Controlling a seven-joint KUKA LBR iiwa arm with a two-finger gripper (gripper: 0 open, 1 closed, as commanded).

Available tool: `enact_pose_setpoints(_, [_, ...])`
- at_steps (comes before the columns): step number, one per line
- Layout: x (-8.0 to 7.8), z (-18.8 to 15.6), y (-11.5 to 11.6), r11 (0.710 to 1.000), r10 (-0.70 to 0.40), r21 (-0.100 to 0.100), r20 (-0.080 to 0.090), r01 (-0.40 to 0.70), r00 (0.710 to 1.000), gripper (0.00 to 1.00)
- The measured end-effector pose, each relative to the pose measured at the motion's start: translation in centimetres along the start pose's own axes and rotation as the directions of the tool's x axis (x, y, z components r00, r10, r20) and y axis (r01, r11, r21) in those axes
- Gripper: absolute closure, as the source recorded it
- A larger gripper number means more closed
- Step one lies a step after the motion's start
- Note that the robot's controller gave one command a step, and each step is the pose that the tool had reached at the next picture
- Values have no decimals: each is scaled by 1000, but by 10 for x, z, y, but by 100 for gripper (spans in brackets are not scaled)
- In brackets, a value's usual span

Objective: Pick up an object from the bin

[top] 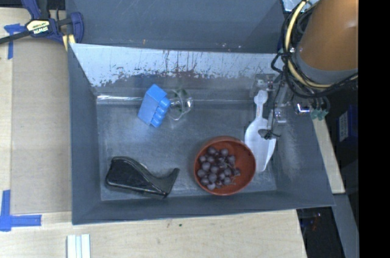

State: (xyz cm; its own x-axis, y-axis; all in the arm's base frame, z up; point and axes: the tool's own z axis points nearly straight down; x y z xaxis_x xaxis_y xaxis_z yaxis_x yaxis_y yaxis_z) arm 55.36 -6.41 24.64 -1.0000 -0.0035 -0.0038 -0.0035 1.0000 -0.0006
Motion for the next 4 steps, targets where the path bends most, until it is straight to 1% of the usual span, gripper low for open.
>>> enact_pose_setpoints(2, [0,4,0,1000,14,0,3,-14,1000,0])
enact_pose_setpoints(3, [-5,-70,32,999,32,0,13,-32,999,0])
enact_pose_setpoints(4, [4,45,17,985,172,0,4,-172,985,0])
